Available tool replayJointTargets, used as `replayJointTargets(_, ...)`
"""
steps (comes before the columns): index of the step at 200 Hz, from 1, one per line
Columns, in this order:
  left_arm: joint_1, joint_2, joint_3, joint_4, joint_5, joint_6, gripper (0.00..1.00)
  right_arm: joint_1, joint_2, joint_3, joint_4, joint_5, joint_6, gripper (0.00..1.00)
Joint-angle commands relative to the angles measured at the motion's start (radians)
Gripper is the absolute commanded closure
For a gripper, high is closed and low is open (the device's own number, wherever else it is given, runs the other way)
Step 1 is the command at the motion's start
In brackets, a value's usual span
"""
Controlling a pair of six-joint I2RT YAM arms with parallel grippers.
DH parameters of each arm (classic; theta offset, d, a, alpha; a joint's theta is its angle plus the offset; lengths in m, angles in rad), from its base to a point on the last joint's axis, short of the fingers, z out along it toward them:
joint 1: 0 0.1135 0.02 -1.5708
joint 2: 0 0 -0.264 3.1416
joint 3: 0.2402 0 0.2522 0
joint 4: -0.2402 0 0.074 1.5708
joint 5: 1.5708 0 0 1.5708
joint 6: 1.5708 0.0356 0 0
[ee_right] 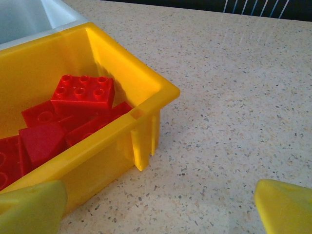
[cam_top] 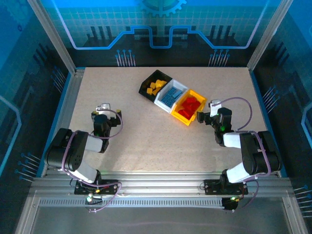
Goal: Sort the legos into containers by color
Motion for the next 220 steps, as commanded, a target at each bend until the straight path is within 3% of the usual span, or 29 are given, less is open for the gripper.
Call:
replayJointTargets(1, 0.045, -0.003, 0.047, -0.034, 0.058, -0.050, 0.01, -0.013, 0.004, 0.017, 0.024, -0.014, -0.012, 0.00)
replayJointTargets(19, 0.048, -0.005, 0.048, -0.041, 0.061, -0.053, 0.01, -0.015, 0.003, 0.015, 0.028, -0.021, -0.012, 0.00)
replayJointTargets(46, 0.048, -0.006, 0.049, -0.043, 0.061, -0.054, 0.01, -0.036, -0.004, -0.010, 0.066, -0.134, -0.032, 0.00)
replayJointTargets(78, 0.048, -0.006, 0.049, -0.044, 0.061, -0.053, 0.01, -0.066, -0.003, -0.010, 0.067, -0.083, 0.027, 0.00)
replayJointTargets(140, 0.048, -0.007, 0.047, -0.042, 0.062, -0.053, 0.01, -0.012, 0.003, 0.014, 0.028, 0.001, -0.008, 0.00)
replayJointTargets(220, 0.048, -0.007, 0.047, -0.042, 0.061, -0.052, 0.01, -0.011, 0.005, 0.016, 0.026, 0.000, -0.010, 0.00)
